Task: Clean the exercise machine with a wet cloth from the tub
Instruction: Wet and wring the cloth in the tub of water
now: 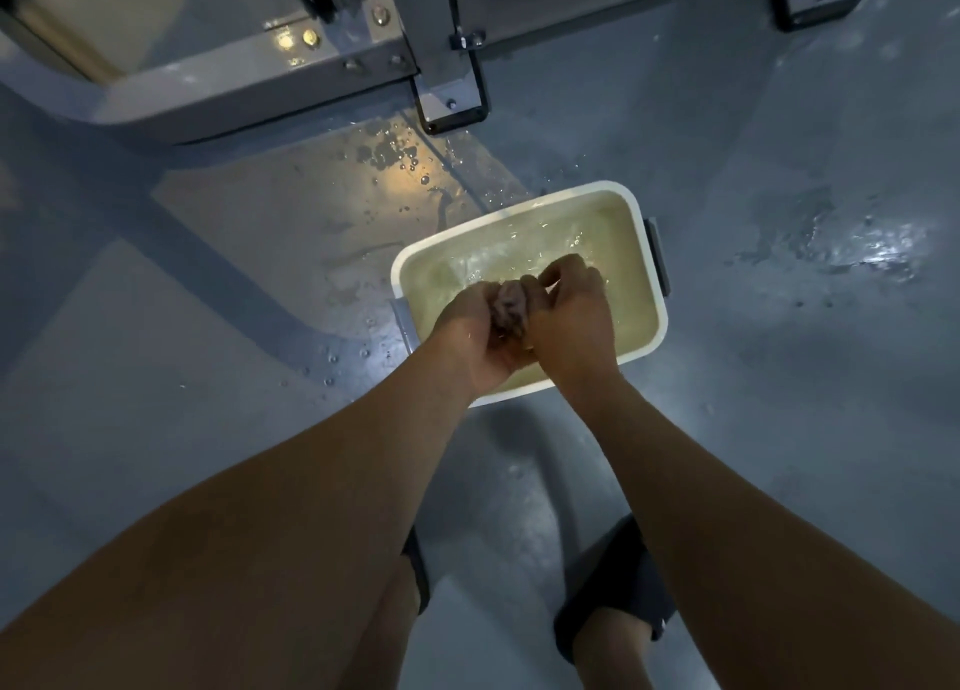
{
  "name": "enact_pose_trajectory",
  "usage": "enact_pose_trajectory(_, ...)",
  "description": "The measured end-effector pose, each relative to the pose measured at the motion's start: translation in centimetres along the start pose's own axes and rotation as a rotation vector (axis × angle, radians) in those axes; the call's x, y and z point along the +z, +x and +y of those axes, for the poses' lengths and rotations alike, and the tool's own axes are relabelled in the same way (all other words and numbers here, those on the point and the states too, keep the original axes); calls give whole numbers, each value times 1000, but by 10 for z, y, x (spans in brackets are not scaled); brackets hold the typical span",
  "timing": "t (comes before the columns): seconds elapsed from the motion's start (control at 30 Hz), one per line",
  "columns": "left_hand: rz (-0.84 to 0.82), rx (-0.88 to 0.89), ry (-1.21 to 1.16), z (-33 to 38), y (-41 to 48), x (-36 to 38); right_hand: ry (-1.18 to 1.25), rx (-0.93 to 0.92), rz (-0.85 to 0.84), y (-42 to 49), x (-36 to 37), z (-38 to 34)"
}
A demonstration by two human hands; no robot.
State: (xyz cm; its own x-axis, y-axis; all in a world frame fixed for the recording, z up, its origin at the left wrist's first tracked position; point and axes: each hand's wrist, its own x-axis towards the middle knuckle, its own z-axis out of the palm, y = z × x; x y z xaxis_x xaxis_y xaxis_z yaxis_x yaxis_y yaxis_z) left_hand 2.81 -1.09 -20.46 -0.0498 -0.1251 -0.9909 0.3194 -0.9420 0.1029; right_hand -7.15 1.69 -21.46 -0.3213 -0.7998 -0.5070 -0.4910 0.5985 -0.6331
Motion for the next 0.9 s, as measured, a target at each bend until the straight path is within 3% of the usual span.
enact_pose_trajectory(0.07,-55,-55,-11,-1,-11,1,61,-23,-31,-8,-6,-11)
enact_pose_trajectory(0.13,-85,-63,3,2,-23,2,64,-108,-167,-20,-15,-20)
enact_pose_trajectory(0.27,-128,-54,-43,7,-35,0,-231,-206,-245,-22,-33,-12)
enact_pose_trajectory(0.4,-84,-8,-8,1,-37,7,86,-13,-55,-27,-48,-10)
enact_pose_trajectory(0.5,16,41,53,-1,-36,16,152,170,-60,-31,-59,-6)
enact_pose_trajectory(0.77,114,89,174,-2,-28,25,53,140,-164,-38,-58,9)
enact_pose_trajectory(0.9,132,65,126,-1,-25,27,42,101,-176,-35,-58,6)
